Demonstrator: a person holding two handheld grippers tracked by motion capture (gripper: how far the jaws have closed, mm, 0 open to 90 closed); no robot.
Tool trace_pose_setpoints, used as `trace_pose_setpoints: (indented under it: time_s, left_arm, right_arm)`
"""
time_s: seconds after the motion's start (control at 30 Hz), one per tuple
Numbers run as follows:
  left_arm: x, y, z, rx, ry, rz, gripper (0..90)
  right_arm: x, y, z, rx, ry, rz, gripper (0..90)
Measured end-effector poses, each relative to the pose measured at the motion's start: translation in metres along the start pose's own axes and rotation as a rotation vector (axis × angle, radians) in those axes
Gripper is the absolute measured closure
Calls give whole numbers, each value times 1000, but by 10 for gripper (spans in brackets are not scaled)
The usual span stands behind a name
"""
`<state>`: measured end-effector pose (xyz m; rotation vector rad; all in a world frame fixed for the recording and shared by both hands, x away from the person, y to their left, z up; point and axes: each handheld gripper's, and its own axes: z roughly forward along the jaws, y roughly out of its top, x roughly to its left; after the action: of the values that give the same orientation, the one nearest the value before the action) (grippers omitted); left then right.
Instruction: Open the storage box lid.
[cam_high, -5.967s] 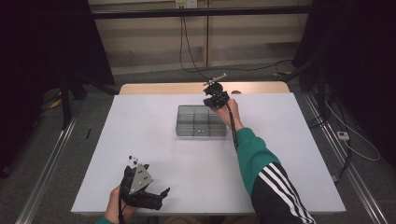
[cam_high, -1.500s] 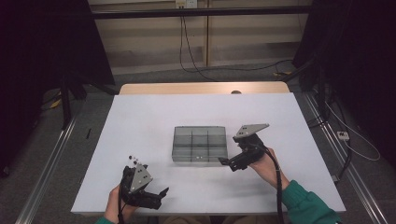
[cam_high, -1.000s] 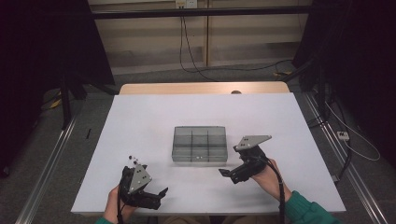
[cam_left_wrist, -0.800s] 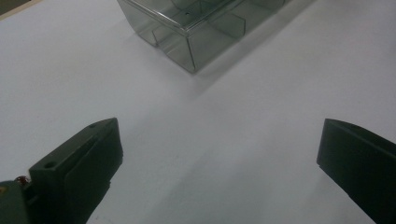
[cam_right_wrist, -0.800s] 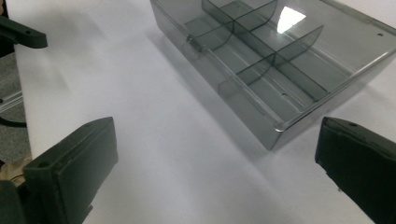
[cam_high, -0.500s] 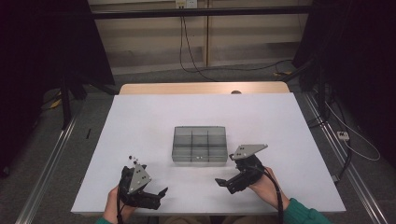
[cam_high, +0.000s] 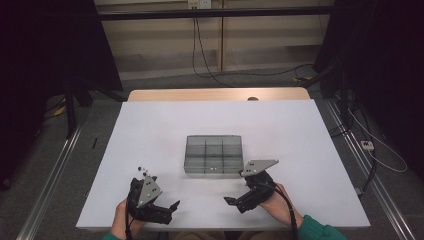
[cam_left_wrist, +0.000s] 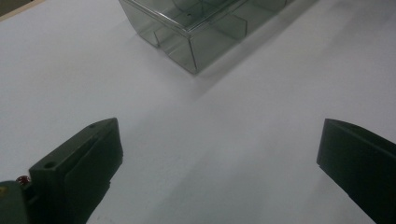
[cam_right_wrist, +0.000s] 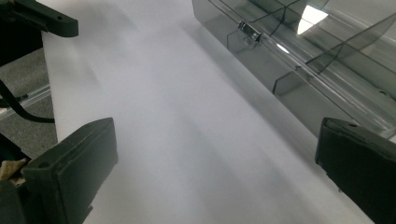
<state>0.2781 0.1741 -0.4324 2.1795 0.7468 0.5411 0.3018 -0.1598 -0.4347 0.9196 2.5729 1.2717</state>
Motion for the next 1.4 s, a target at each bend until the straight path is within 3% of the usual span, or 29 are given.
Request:
trace_pose_setpoints:
  time_s: [0.13, 0.3, 0.53, 0.73, 0.87, 1.13, 1.23, 1.4]
  left_arm:
    - [0, 0, 0, 0, 2, 5, 0]
    - [0, 0, 0, 1, 1, 5, 0]
    - [0, 1, 0, 2, 3, 5, 0]
    - [0, 1, 0, 3, 2, 7, 0]
    - [0, 1, 0, 2, 1, 5, 0]
    - [0, 1, 0, 2, 1, 6, 0]
    - [0, 0, 0, -1, -1, 6, 0]
    - [0, 0, 0, -2, -2, 6, 0]
  right_arm:
    - [3, 1, 7, 6, 7, -2, 0]
    - [6, 3, 11, -31, 5, -13, 21]
    - [9, 4, 19, -25, 12, -14, 55]
    - [10, 6, 26, -37, -14, 0, 173]
    - [8, 7, 30, -61, -36, 10, 307]
    - [3, 9, 42, -77, -87, 78, 561]
    - [0, 9, 45, -91, -85, 106, 659]
    - [-5, 8, 48, -105, -93, 140, 751]
